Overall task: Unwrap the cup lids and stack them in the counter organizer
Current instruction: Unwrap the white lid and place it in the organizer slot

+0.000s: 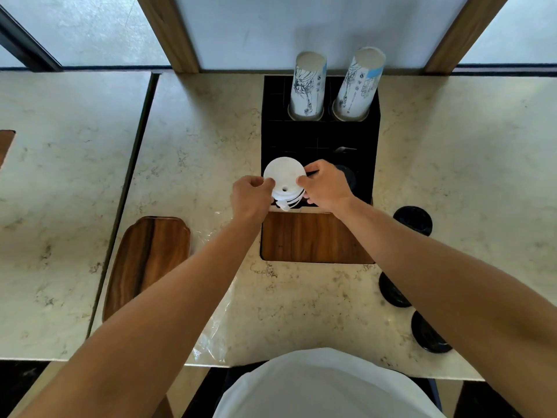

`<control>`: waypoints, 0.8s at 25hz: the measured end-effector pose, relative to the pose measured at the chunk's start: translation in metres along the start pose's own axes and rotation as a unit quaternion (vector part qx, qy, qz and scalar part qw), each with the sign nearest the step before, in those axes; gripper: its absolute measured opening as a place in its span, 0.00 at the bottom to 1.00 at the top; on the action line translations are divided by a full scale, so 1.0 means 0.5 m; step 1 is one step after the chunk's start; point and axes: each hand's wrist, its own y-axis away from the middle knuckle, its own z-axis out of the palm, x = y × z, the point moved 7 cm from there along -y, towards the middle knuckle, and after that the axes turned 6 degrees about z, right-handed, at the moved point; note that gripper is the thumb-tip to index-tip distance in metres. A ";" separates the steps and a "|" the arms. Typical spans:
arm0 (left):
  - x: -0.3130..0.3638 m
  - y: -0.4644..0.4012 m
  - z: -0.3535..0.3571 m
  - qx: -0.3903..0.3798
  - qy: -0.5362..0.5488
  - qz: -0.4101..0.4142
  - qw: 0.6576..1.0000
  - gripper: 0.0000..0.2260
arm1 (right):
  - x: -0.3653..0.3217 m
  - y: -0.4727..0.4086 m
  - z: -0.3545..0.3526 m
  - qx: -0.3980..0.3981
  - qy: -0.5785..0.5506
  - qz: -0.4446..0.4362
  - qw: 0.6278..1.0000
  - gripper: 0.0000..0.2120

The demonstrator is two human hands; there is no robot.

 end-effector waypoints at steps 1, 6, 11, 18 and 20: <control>0.004 -0.003 0.006 -0.003 0.001 -0.003 1.000 0.04 | 0.000 -0.006 0.001 0.004 0.002 0.000 1.000 0.19; 0.020 -0.014 0.030 0.003 -0.052 0.008 0.999 0.16 | 0.007 -0.024 0.010 0.030 0.035 0.002 0.999 0.19; 0.009 -0.026 0.056 -0.019 -0.080 -0.023 0.996 0.17 | -0.006 -0.032 0.025 0.018 0.072 -0.012 0.997 0.21; -0.016 -0.043 0.099 -0.083 -0.077 -0.101 0.988 0.08 | -0.008 -0.067 0.068 -0.042 0.078 0.028 0.996 0.20; -0.017 -0.044 0.107 -0.099 -0.089 -0.128 0.983 0.15 | -0.004 -0.077 0.079 -0.055 0.080 0.038 0.995 0.20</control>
